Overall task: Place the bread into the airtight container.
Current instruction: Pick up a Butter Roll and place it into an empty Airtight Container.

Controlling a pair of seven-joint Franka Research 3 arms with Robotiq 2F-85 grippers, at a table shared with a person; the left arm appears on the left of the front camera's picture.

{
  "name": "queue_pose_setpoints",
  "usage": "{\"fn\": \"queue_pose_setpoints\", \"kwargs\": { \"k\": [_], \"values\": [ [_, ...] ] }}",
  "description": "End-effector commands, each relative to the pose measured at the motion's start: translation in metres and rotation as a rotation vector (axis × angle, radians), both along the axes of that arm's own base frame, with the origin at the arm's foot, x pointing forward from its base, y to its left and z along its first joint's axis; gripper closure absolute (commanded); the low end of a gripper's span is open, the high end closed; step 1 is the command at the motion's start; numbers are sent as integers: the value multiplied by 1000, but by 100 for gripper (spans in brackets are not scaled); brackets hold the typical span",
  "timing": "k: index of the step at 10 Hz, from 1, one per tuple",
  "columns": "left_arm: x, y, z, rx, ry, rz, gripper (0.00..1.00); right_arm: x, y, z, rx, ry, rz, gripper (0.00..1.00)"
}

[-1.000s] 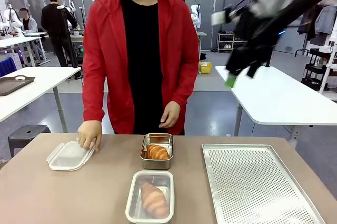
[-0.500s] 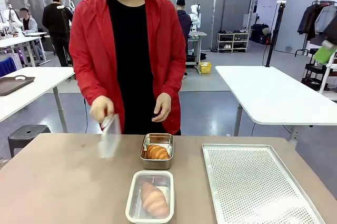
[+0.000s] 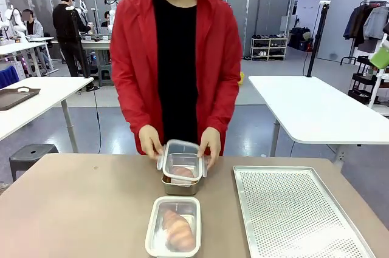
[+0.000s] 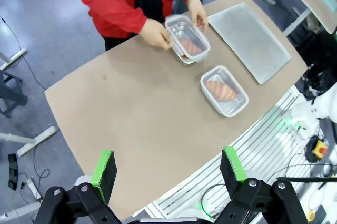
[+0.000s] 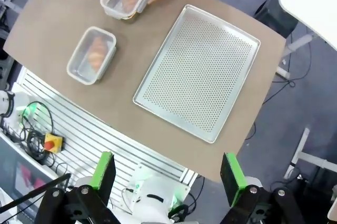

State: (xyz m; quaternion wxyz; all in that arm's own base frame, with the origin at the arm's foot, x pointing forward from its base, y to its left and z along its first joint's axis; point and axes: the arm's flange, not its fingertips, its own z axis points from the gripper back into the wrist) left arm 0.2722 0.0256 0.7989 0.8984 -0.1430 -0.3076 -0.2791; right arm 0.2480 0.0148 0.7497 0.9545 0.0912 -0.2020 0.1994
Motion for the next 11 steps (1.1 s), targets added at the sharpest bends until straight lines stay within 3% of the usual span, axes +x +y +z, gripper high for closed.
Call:
{"fn": "queue_pose_setpoints", "kwargs": {
  "k": [1, 11],
  "values": [
    [0, 0, 1, 1, -12, -19, 0, 3, -3, 2, -18, -11, 10, 0],
    [0, 0, 1, 1, -12, -19, 0, 3, -3, 2, -18, -11, 10, 0]
  ]
}}
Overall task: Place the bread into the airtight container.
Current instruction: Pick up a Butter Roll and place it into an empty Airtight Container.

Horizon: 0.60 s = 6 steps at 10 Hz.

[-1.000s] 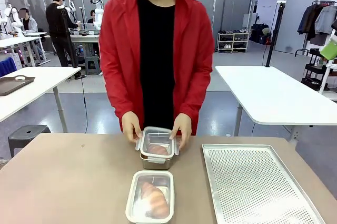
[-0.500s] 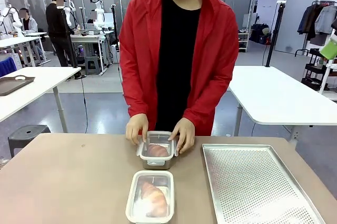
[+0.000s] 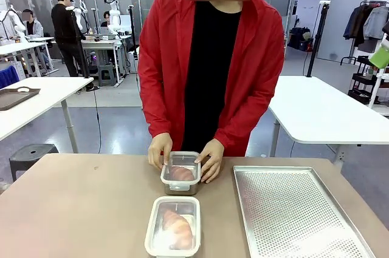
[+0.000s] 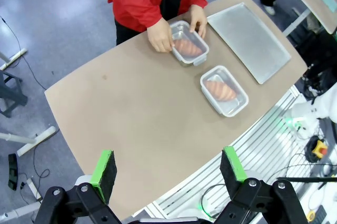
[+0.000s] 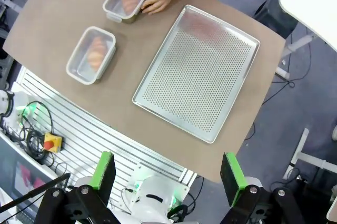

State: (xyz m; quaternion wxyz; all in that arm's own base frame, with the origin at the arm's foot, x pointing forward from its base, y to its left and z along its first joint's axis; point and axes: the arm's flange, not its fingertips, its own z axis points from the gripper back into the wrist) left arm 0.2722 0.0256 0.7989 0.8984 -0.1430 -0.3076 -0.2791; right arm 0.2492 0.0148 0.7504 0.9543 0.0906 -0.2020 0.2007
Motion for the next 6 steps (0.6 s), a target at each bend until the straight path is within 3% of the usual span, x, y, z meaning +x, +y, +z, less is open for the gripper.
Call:
{"fn": "queue_pose_setpoints", "kwargs": {
  "k": [1, 6],
  "values": [
    [0, 0, 1, 1, -12, -19, 0, 2, -3, 1, -16, -10, 8, 0],
    [0, 0, 1, 1, -12, -19, 0, 2, -3, 1, -16, -10, 8, 0]
  ]
}}
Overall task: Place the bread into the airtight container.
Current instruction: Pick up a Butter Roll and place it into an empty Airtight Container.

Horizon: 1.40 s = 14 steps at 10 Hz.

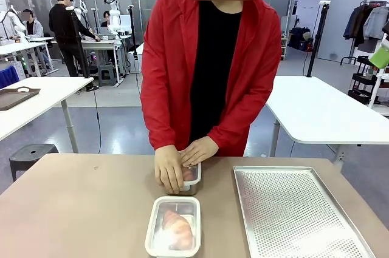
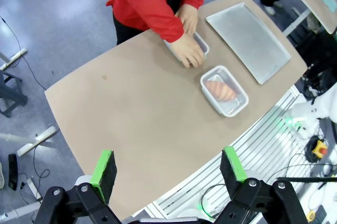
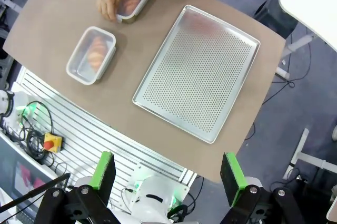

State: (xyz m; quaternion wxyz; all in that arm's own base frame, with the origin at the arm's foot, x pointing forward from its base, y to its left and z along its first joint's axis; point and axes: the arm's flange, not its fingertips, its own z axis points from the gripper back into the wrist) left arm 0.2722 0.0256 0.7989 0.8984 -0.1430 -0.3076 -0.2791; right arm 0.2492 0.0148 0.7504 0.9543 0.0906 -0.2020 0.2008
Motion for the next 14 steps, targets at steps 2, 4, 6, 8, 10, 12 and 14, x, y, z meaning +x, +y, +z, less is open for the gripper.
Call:
{"fn": "queue_pose_setpoints", "kwargs": {
  "k": [2, 4, 6, 8, 10, 12, 14],
  "values": [
    [0, 0, 1, 1, -12, -19, 0, 2, -3, 1, -16, -10, 8, 0],
    [0, 0, 1, 1, -12, -19, 0, 2, -3, 1, -16, -10, 8, 0],
    [0, 0, 1, 1, -12, -19, 0, 2, -3, 1, -16, -10, 8, 0],
    [0, 0, 1, 1, -12, -19, 0, 2, -3, 1, -16, -10, 8, 0],
    [0, 0, 1, 1, -12, -19, 0, 2, -3, 1, -16, -10, 8, 0],
    [0, 0, 1, 1, -12, -19, 0, 2, -3, 1, -16, -10, 8, 0],
    [0, 0, 1, 1, -12, -19, 0, 2, -3, 1, -16, -10, 8, 0]
  ]
}}
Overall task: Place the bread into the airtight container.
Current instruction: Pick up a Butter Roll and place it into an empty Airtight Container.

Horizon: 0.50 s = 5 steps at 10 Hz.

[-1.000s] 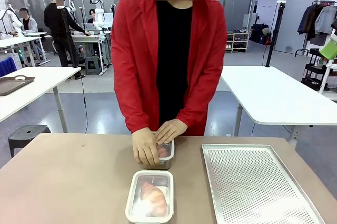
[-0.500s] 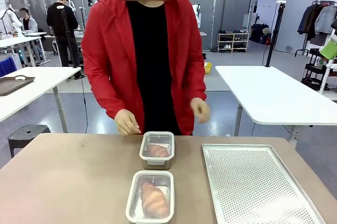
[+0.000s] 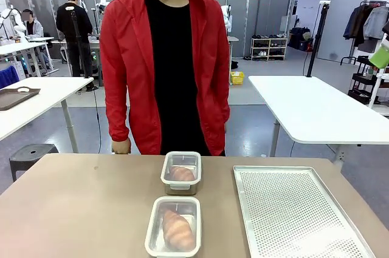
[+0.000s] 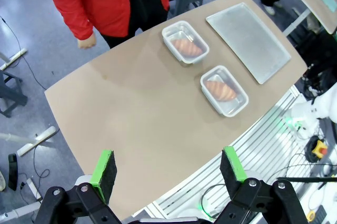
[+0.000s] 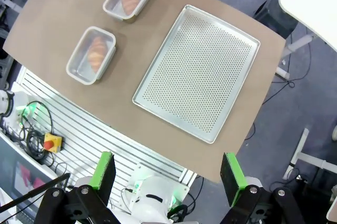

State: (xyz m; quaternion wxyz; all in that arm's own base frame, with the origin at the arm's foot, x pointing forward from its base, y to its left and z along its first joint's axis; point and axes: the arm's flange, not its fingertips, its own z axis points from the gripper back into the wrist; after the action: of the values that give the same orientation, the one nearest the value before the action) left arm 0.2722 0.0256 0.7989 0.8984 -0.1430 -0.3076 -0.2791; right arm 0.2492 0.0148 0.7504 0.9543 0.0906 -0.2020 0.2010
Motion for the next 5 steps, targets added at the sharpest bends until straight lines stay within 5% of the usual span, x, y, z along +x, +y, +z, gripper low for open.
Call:
{"fn": "queue_pose_setpoints", "kwargs": {
  "k": [1, 5],
  "values": [
    [0, 0, 1, 1, -12, -19, 0, 2, -3, 1, -16, -10, 7, 0],
    [0, 0, 1, 1, -12, -19, 0, 2, -3, 1, -16, -10, 7, 0]
  ]
}}
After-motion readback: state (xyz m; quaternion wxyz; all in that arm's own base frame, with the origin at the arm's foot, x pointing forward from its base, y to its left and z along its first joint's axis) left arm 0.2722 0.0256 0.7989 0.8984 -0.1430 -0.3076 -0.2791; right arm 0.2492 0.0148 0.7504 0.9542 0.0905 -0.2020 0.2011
